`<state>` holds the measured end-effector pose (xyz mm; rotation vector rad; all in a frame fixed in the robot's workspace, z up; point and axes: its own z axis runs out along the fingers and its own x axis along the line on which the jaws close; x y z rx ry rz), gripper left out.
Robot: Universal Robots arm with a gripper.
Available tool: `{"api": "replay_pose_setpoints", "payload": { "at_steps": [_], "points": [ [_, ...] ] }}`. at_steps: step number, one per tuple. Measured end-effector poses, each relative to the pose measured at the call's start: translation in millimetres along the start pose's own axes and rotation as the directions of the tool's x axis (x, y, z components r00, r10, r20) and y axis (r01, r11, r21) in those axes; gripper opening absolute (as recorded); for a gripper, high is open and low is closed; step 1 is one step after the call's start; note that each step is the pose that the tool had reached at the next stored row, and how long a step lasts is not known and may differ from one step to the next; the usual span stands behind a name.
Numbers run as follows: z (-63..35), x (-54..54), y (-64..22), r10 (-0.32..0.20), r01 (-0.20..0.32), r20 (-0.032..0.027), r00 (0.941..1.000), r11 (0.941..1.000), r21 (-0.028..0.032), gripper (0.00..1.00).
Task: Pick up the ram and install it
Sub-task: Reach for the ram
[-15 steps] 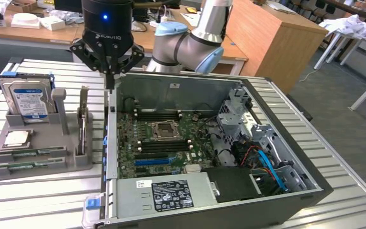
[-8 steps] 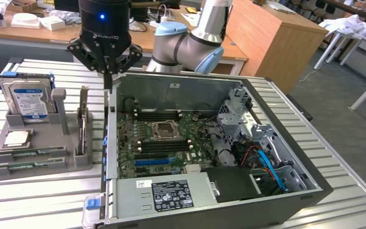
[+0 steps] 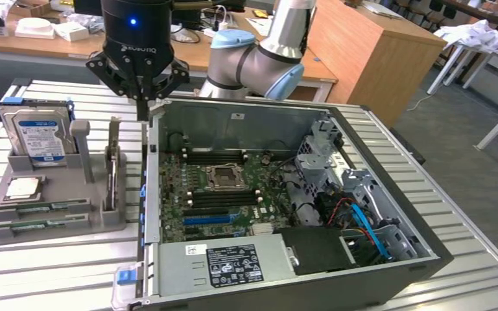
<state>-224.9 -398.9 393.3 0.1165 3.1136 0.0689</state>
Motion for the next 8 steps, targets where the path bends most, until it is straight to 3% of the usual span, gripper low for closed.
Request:
{"api": "replay_pose_setpoints", "payload": {
  "at_steps": [8],
  "points": [
    [-0.2, 7.4, -0.5, 0.000, 0.000, -0.0001, 1.0000, 1.0000, 0.0000, 0.10]
  ]
}}
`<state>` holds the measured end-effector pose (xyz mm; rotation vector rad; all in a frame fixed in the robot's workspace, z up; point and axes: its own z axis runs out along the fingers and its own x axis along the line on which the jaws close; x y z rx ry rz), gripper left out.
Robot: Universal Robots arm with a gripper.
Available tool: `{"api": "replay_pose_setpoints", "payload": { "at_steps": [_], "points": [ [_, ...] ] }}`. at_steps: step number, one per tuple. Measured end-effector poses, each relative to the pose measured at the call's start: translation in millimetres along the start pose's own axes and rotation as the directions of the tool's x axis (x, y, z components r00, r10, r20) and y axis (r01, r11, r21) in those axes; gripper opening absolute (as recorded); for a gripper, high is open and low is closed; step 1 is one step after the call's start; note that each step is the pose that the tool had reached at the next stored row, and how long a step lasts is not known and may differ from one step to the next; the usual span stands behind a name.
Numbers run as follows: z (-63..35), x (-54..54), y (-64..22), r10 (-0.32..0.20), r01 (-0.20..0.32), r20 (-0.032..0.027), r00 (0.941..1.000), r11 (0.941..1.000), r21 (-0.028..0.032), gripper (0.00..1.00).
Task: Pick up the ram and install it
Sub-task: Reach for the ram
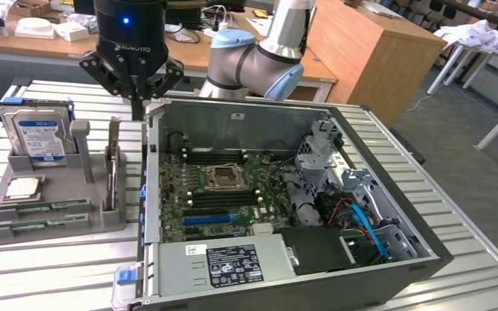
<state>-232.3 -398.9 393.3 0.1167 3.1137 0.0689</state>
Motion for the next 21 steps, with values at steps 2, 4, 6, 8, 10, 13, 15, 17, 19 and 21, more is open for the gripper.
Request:
{"api": "replay_pose_setpoints", "payload": {
  "at_steps": [2, 4, 6, 8, 10, 13, 15, 17, 19, 21],
  "points": [
    [0.0, 2.1, -0.2, 0.000, 0.000, 0.0001, 1.0000, 1.0000, 0.0000, 0.10],
    [-0.1, 4.1, -0.3, 0.000, 0.000, 0.0000, 1.0000, 1.0000, 0.0000, 0.10],
    [-0.1, 5.8, -0.4, 0.000, 0.000, 0.0001, 1.0000, 1.0000, -0.0001, 0.10],
    [-0.2, 7.6, -0.6, 0.000, 0.000, 0.0001, 1.0000, 1.0000, 0.0000, 0.10],
    [-0.2, 9.6, -0.7, 0.000, 0.000, 0.0001, 1.0000, 1.0000, 0.0000, 0.10],
    [-0.3, 12.3, -0.9, 0.000, 0.000, 0.0000, 1.0000, 1.0000, 0.0000, 0.10],
    [-0.4, 14.2, -1.1, 0.000, 0.000, 0.0000, 1.0000, 1.0000, 0.0000, 0.10],
    [-0.4, 15.9, -1.2, 0.000, 0.000, 0.0000, 1.0000, 1.0000, 0.0000, 0.10],
    [-0.4, 17.5, -1.3, 0.000, 0.000, 0.0001, 1.0000, 1.0000, 0.0000, 0.10],
    [-0.5, 19.1, -1.4, 0.000, 0.000, 0.0001, 1.0000, 1.0000, 0.0000, 0.10]
  ]
}}
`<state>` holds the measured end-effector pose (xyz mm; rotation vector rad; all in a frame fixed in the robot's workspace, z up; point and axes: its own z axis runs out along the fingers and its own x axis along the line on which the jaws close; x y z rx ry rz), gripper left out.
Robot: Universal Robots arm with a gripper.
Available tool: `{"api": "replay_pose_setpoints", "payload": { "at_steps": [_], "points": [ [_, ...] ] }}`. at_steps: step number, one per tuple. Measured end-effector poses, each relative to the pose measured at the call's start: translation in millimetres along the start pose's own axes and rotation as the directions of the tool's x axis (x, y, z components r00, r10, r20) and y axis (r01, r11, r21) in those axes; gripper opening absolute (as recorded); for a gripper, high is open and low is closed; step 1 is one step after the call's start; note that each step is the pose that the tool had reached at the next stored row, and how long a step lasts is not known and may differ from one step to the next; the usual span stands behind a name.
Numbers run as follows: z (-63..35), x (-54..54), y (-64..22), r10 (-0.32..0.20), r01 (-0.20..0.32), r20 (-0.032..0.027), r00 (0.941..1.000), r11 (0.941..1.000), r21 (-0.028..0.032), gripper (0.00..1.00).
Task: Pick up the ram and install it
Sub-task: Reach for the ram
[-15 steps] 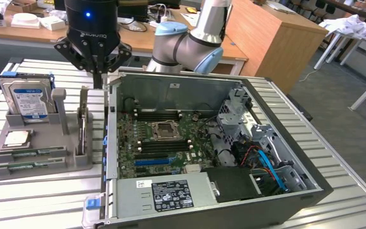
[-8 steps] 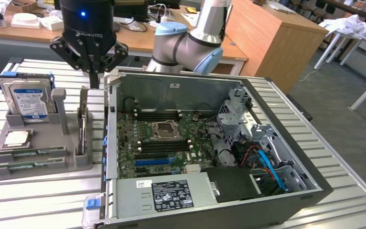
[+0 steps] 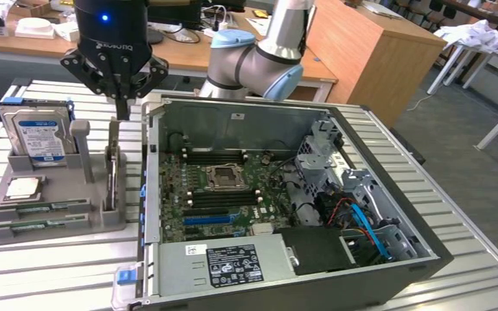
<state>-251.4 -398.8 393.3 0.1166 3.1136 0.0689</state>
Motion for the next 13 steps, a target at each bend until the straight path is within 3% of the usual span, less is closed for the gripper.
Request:
{"api": "replay_pose_setpoints", "payload": {
  "at_steps": [13],
  "points": [
    [-0.3, 9.2, -0.7, 0.000, 0.000, 0.0000, 1.0000, 1.0000, 0.0000, 0.10]
  ]
}}
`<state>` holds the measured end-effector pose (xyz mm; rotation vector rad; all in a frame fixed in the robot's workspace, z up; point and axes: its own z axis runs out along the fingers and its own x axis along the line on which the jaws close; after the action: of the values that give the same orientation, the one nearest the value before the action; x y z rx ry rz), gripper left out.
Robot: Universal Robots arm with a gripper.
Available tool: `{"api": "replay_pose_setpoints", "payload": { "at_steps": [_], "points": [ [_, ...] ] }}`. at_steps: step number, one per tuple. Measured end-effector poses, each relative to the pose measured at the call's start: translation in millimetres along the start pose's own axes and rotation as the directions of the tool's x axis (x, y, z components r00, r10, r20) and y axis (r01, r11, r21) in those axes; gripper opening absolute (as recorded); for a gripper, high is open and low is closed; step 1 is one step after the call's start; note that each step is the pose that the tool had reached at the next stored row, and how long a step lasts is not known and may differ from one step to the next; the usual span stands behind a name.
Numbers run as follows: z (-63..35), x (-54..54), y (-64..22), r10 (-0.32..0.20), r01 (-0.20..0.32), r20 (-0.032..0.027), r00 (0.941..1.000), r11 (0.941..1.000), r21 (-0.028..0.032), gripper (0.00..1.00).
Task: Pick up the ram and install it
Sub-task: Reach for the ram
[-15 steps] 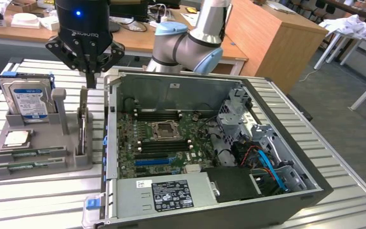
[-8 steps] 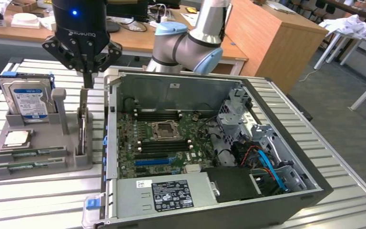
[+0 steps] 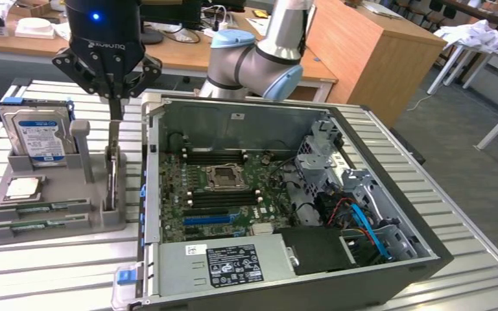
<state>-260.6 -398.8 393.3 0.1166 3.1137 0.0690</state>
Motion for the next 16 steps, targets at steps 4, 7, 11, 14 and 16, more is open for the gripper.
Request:
{"api": "replay_pose_setpoints", "payload": {
  "at_steps": [4, 7, 11, 14, 16],
  "points": [
    [-0.1, 3.9, -0.3, 0.000, 0.000, 0.0000, 1.0000, 1.0000, 0.0001, 0.10],
    [-0.2, 6.5, -0.5, 0.000, 0.000, 0.0000, 1.0000, 1.0000, 0.0000, 0.10],
    [-0.3, 9.2, -0.7, 0.000, 0.000, 0.0000, 1.0000, 1.0000, 0.0001, 0.10],
    [-0.3, 11.1, -0.8, 0.000, 0.000, 0.0000, 1.0000, 1.0000, 0.0001, 0.10],
    [-0.3, 12.2, -0.9, 0.000, 0.000, 0.0000, 1.0000, 1.0000, 0.0000, 0.10]
  ]
}}
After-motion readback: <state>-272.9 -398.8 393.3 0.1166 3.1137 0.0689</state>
